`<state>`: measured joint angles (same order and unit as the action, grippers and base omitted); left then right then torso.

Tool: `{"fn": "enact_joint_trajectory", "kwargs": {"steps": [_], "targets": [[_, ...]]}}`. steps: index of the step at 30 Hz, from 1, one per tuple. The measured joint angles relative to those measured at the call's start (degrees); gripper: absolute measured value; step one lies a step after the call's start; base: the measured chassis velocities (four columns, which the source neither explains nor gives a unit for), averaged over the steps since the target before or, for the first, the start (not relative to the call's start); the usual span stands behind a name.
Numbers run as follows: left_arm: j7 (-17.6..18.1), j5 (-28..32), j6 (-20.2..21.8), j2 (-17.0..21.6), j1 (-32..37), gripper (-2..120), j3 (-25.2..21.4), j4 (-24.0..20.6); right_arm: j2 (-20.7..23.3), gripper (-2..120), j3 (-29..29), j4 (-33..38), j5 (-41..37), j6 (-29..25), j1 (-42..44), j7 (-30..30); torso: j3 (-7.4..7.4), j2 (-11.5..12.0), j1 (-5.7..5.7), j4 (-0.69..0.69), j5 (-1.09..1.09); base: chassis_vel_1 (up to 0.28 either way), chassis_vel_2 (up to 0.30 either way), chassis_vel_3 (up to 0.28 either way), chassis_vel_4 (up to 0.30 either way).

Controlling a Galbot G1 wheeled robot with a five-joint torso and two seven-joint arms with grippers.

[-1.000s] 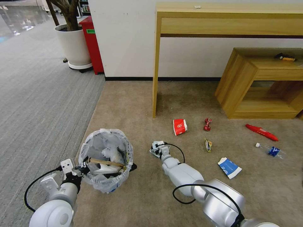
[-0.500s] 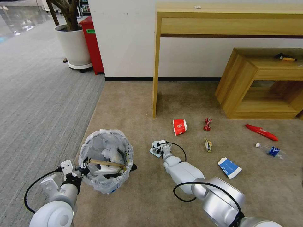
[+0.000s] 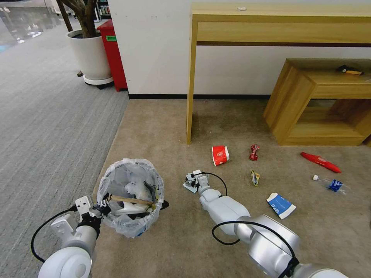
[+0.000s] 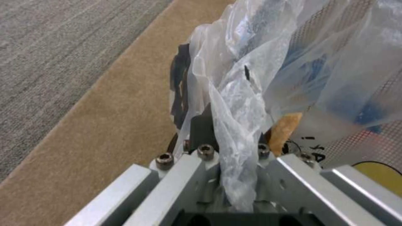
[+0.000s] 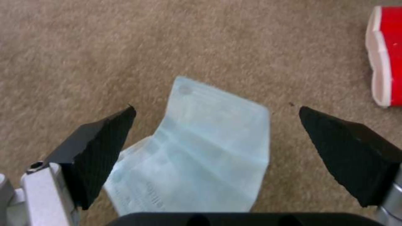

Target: Pick up the trash bin and place the garbage on the floor into it.

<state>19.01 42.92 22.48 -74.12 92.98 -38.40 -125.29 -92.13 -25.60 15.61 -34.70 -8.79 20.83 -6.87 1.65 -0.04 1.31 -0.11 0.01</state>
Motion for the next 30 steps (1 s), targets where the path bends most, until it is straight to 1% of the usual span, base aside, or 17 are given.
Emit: {"fn": "enact_joint_trajectory", "kwargs": {"steps": [8,22,30], "targets": [[-0.2,-0.3,-0.2,-0.5,-0.4,0,-0.4,0.1,0.0,100,-0.5,0.6,1.5,1.2,1.2,-1.0,0.0,0.0,0.0,0.0,0.0,0.0,0.0,0.0,0.0],[-0.3,-0.5,-0.9,-1.2,-1.7,0,1.6,1.4,0.0,100,0.7,-1.5,1.6,2.5,2.1,-0.4,0.0,0.0,0.0,-0.01,0.0,0.0,0.0,0.0,0.0],[-0.3,-0.3,-1.0,-0.9,-1.9,0,1.6,1.5,0.0,100,0.1,-0.9,2.0,1.8,3.5,-0.2,-0.01,0.0,0.0,-0.02,-0.02,0.0,0.0,0.0,0.0]]}}
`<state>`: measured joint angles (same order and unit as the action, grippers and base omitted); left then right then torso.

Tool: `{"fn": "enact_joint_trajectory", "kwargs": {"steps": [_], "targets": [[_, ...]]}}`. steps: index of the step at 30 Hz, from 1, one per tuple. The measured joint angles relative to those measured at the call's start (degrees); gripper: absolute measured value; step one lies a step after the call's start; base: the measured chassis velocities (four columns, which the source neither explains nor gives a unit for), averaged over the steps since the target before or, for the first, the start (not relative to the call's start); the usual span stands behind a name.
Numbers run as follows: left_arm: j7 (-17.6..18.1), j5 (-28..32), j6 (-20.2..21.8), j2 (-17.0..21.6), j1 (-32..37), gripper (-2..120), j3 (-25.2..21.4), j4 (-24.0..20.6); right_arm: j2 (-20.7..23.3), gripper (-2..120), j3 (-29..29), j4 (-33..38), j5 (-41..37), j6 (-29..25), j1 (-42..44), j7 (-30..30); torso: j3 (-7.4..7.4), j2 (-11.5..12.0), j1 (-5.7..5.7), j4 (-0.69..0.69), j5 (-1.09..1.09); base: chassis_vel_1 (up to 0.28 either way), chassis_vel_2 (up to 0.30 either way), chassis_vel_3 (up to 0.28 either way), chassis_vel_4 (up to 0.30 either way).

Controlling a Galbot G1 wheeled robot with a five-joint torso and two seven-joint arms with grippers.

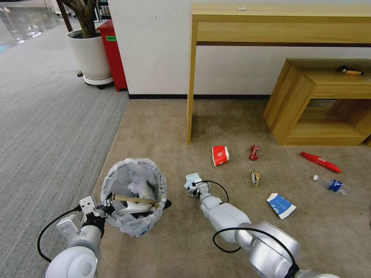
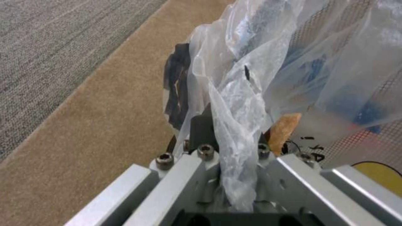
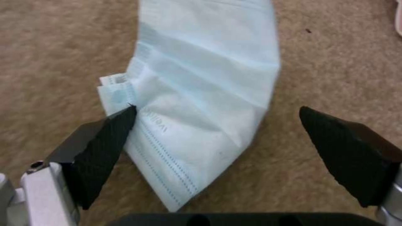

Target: Pick up the trash bin and place the garbage on the floor into it.

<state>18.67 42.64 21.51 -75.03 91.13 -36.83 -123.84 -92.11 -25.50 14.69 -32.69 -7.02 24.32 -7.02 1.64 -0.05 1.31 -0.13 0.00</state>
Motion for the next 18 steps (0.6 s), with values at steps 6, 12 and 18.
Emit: {"fn": "enact_joint_trajectory", "kwargs": {"steps": [6,12,18], "targets": [[0.0,-0.1,-0.1,-0.4,0.5,0,-0.1,-0.3,0.0,100,0.0,1.1,-1.3,-1.4,1.5,2.0,0.0,0.0,-0.01,-0.01,0.0,0.0,0.0,0.0,0.0],[0.0,-0.1,-0.1,-0.6,0.9,0,-0.2,-0.5,0.0,100,0.1,1.5,-2.1,-1.4,2.0,2.2,0.0,0.0,-0.01,0.0,0.01,0.0,0.0,0.0,0.0],[0.0,-0.2,-0.1,-1.1,0.6,0,0.3,-0.3,0.0,100,0.3,1.1,-2.0,-1.5,1.8,2.5,0.01,0.0,-0.01,0.02,0.02,0.0,0.0,0.0,0.0]]}}
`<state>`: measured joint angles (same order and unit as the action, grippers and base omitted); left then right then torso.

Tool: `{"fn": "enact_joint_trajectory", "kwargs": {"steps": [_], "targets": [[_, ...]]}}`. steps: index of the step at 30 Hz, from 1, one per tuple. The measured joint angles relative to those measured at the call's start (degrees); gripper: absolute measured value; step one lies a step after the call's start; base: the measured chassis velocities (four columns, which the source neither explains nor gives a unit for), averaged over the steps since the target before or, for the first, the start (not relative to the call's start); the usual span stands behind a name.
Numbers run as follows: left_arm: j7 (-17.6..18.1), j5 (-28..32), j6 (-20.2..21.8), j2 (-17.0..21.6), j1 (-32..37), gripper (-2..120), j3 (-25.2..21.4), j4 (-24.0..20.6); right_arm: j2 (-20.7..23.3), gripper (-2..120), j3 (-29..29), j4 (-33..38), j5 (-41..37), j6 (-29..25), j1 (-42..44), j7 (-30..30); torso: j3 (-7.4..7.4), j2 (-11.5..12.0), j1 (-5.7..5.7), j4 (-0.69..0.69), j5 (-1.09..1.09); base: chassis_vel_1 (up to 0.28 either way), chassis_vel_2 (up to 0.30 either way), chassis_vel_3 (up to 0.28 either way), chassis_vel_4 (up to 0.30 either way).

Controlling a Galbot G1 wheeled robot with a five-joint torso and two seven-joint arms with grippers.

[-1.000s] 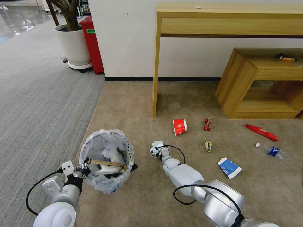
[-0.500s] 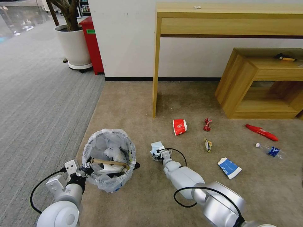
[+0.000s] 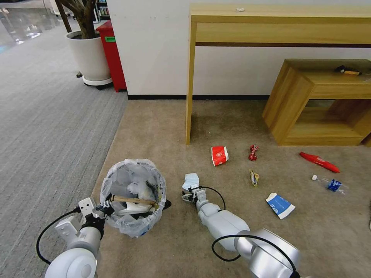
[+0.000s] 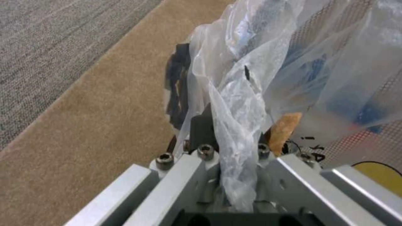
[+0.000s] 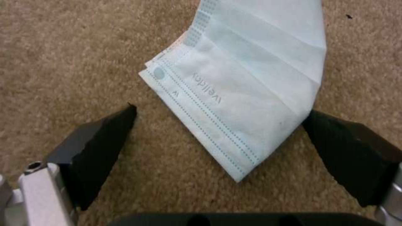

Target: Pick up the trash bin and place the garbage on the floor into it.

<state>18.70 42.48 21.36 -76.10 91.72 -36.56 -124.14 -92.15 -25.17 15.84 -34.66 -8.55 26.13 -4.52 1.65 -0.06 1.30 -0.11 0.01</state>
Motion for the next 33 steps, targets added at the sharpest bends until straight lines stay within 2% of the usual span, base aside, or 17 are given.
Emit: {"fn": "enact_joint_trajectory", "kwargs": {"steps": [3,9,18,25,30,32,33], "targets": [[0.0,0.0,0.0,0.0,0.0,0,0.0,0.0,0.0,100,0.1,0.0,-0.2,0.0,0.0,0.0,0.0,0.0,0.0,0.0,0.0,0.0,0.0,0.0,0.0],[0.0,-0.1,-0.1,-0.2,-0.1,0,0.4,0.1,-0.1,80,0.6,-0.4,-0.2,-0.4,0.2,0.6,-0.01,0.0,-0.01,0.03,0.03,0.0,0.0,0.0,0.0],[0.0,-0.4,-0.5,-0.3,-0.1,0,0.6,0.5,-0.1,61,0.5,-1.0,1.0,-1.3,0.2,0.6,0.0,0.0,0.0,0.05,0.04,0.0,0.0,0.0,0.0],[-0.2,-0.7,-0.9,-0.3,-0.1,0,0.6,1.1,-0.1,41,0.5,-1.5,1.8,-2.7,0.4,1.6,0.01,0.0,0.01,0.05,0.04,0.0,0.0,0.0,0.0],[-0.3,-0.7,-0.9,-0.3,-0.1,0,0.7,1.2,-0.1,31,0.4,-1.8,2.3,-3.3,0.5,1.9,0.01,0.0,0.02,0.05,0.04,0.0,0.0,0.0,0.0],[-0.3,-0.8,-0.9,-0.3,-0.3,0,0.7,1.4,-0.1,22,0.3,-1.9,2.4,-3.8,0.6,2.1,0.01,0.0,0.02,0.04,0.03,0.0,0.0,0.0,0.0],[-0.3,-0.8,-0.9,-0.3,-0.3,0,0.7,1.4,-0.1,22,0.3,-1.9,2.4,-3.8,0.6,2.1,0.01,0.0,0.02,0.04,0.03,0.0,0.0,0.0,0.0]]}}
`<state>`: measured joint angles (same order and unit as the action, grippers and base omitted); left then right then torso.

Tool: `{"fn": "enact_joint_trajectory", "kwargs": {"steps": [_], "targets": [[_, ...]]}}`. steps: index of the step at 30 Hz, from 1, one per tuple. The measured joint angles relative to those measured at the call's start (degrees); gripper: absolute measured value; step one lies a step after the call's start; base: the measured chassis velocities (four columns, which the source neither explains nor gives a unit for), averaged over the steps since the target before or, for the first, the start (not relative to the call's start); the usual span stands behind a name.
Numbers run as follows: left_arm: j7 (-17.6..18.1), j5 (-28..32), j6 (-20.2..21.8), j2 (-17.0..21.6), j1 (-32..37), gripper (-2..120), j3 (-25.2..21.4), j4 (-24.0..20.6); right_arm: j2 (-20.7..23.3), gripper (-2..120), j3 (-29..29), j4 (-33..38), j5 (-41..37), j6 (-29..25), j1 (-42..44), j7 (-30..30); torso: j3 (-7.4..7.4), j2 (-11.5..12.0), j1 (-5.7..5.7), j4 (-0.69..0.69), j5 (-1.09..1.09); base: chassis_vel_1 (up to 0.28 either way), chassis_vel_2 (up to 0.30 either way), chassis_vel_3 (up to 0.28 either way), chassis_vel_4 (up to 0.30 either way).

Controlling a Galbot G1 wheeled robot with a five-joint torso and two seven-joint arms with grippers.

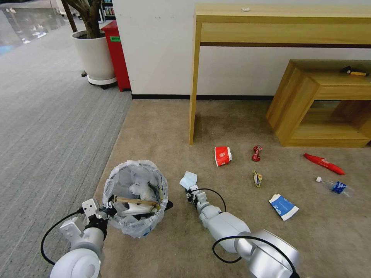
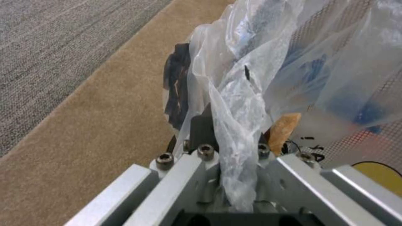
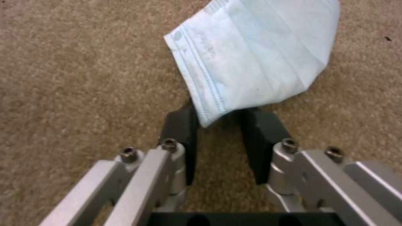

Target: Pick up the trash bin and place the garbage on the floor into it.

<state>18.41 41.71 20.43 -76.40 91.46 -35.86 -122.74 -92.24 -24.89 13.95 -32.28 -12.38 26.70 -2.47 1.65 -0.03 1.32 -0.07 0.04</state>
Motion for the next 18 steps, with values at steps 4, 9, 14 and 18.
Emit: {"fn": "enact_joint_trajectory", "kwargs": {"steps": [4,9,14,18], "targets": [[0.0,-0.1,-0.1,0.0,-0.3,0,0.0,0.6,0.1,12,-0.3,-0.1,0.6,-1.0,0.1,0.3,0.0,0.0,0.0,-0.05,-0.04,0.0,0.0,0.0,0.0],[-0.1,-0.1,-0.2,-0.1,-0.4,0,0.2,1.0,0.2,0,-0.5,-0.4,2.2,-2.2,0.3,0.4,0.0,0.0,0.01,-0.12,-0.07,0.0,0.0,0.0,0.0],[-0.1,-0.2,-0.2,-0.3,-0.1,0,0.4,0.8,0.2,0,-0.3,-0.1,0.6,-2.9,0.3,0.5,0.01,0.0,0.01,-0.08,-0.05,0.0,0.0,0.0,0.0],[-0.1,-0.1,-0.2,0.0,0.1,0,0.4,0.3,0.2,1,-0.1,0.1,-0.6,-2.5,0.0,0.5,0.01,0.0,0.01,-0.06,-0.04,0.0,0.0,0.0,0.0]]}}
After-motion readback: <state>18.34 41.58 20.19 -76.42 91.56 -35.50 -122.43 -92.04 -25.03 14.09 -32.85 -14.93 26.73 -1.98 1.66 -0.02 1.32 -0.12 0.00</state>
